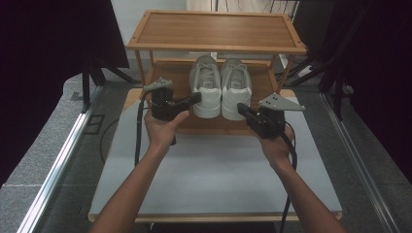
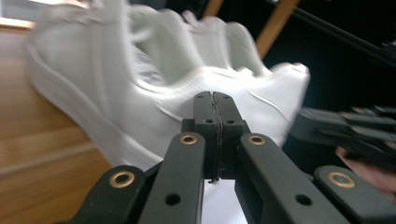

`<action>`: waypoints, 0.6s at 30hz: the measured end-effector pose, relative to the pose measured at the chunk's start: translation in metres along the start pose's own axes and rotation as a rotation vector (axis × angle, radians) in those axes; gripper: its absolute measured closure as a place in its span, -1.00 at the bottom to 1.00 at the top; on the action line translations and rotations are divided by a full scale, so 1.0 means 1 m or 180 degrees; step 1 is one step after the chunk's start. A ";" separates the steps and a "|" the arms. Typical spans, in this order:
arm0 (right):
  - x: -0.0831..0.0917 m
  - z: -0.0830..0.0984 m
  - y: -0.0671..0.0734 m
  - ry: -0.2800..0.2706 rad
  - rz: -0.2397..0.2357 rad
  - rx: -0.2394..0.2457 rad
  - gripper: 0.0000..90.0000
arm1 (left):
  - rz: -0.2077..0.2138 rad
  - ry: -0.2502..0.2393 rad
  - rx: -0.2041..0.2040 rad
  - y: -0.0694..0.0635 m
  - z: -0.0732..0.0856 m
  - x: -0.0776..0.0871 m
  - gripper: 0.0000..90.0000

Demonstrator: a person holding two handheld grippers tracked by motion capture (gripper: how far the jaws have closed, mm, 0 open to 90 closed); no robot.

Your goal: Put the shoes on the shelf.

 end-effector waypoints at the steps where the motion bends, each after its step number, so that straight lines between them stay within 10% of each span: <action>1: 0.000 0.000 0.000 -0.0002 -0.0010 -0.0004 0.99 | -0.0041 0.0036 -0.0078 -0.003 0.003 -0.001 1.00; 12: 0.001 0.001 -0.001 -0.0008 0.0011 -0.0033 0.99 | -0.0226 0.0195 -0.0371 -0.012 0.008 -0.014 1.00; 18: 0.000 0.001 0.000 -0.0003 0.0022 -0.0027 0.99 | -0.0235 0.0163 -0.0270 -0.007 0.005 -0.020 1.00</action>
Point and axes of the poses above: each handheld gripper's, and its own axes: x roughly backward along the jaws, z roughly out of its underside, y roughly to its left, the point moved 5 cm from there along -x, roughly forward along the jaws, and after that the axes turned 10 degrees about x, right-handed, at the moved point
